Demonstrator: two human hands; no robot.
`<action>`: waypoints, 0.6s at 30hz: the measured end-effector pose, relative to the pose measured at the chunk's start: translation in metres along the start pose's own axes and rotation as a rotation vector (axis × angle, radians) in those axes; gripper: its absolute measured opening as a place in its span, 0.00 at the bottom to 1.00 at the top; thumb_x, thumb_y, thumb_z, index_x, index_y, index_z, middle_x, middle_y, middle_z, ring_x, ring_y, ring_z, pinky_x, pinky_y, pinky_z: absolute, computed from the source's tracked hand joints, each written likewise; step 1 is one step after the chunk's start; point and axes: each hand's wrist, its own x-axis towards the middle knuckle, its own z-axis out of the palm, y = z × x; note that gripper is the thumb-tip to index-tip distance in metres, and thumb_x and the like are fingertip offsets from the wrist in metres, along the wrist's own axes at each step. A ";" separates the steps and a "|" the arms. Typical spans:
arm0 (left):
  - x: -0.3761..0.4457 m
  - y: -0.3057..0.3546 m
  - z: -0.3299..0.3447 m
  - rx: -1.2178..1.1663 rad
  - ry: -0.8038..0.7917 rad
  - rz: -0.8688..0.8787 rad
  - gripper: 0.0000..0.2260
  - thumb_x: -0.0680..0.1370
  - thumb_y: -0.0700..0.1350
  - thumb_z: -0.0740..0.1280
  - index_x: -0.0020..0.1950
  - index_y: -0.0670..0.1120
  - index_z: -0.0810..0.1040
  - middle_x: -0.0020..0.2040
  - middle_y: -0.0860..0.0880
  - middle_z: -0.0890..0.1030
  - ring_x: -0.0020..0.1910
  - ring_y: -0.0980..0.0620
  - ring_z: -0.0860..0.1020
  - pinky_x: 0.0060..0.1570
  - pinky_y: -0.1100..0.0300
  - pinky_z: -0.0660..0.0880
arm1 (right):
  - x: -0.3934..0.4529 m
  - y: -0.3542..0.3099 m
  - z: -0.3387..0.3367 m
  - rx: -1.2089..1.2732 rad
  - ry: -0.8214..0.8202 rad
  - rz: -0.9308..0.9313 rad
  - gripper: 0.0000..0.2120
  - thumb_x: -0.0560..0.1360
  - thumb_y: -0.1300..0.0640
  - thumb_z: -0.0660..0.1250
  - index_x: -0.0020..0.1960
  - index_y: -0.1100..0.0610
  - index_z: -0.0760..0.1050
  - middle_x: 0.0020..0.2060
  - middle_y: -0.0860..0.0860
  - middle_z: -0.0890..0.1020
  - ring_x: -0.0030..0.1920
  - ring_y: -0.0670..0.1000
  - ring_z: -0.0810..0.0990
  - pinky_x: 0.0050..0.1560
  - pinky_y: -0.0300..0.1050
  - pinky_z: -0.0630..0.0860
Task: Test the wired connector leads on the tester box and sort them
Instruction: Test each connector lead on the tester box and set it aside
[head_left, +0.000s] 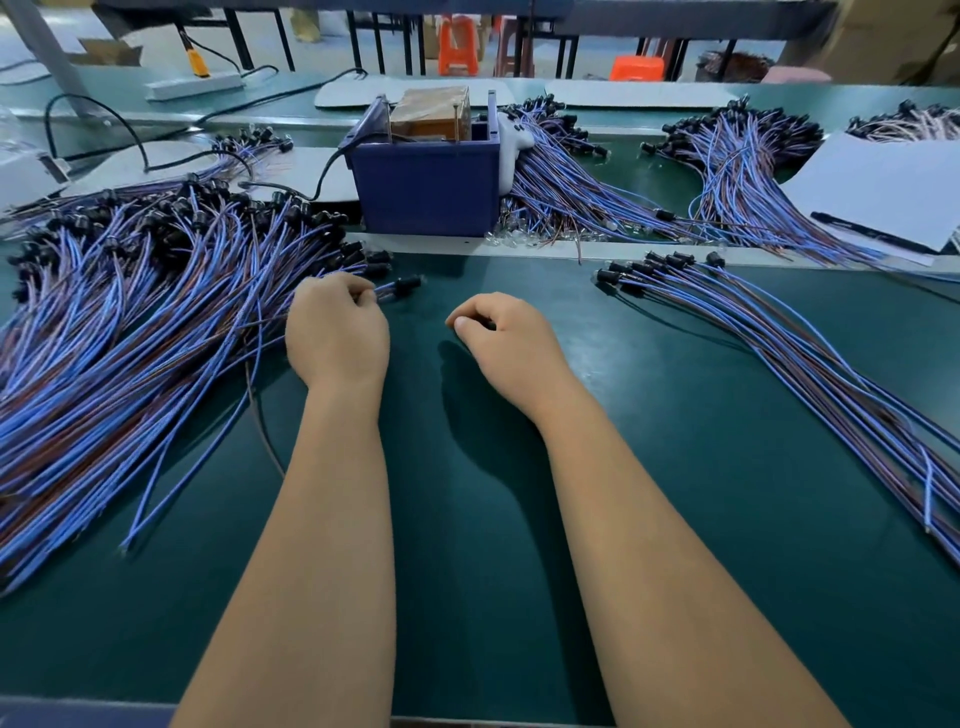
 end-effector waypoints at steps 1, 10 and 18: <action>0.000 0.003 0.000 -0.066 0.012 0.011 0.09 0.81 0.43 0.62 0.56 0.47 0.82 0.54 0.47 0.81 0.46 0.49 0.76 0.41 0.58 0.68 | 0.000 0.000 0.000 0.019 0.005 0.008 0.09 0.78 0.59 0.62 0.48 0.53 0.81 0.44 0.45 0.80 0.47 0.46 0.76 0.45 0.36 0.70; -0.030 0.061 0.007 -1.332 -0.262 -0.135 0.13 0.78 0.38 0.63 0.36 0.43 0.82 0.35 0.50 0.82 0.39 0.54 0.78 0.47 0.63 0.75 | 0.003 -0.008 -0.015 0.799 0.186 0.216 0.12 0.82 0.55 0.54 0.50 0.57 0.76 0.37 0.56 0.84 0.40 0.51 0.83 0.43 0.38 0.77; -0.036 0.064 -0.006 -1.478 -0.969 -0.030 0.23 0.79 0.50 0.57 0.24 0.46 0.72 0.29 0.48 0.73 0.32 0.48 0.75 0.39 0.55 0.71 | 0.004 -0.007 -0.027 0.972 -0.015 0.306 0.21 0.84 0.49 0.52 0.42 0.55 0.79 0.32 0.56 0.77 0.33 0.51 0.76 0.41 0.47 0.74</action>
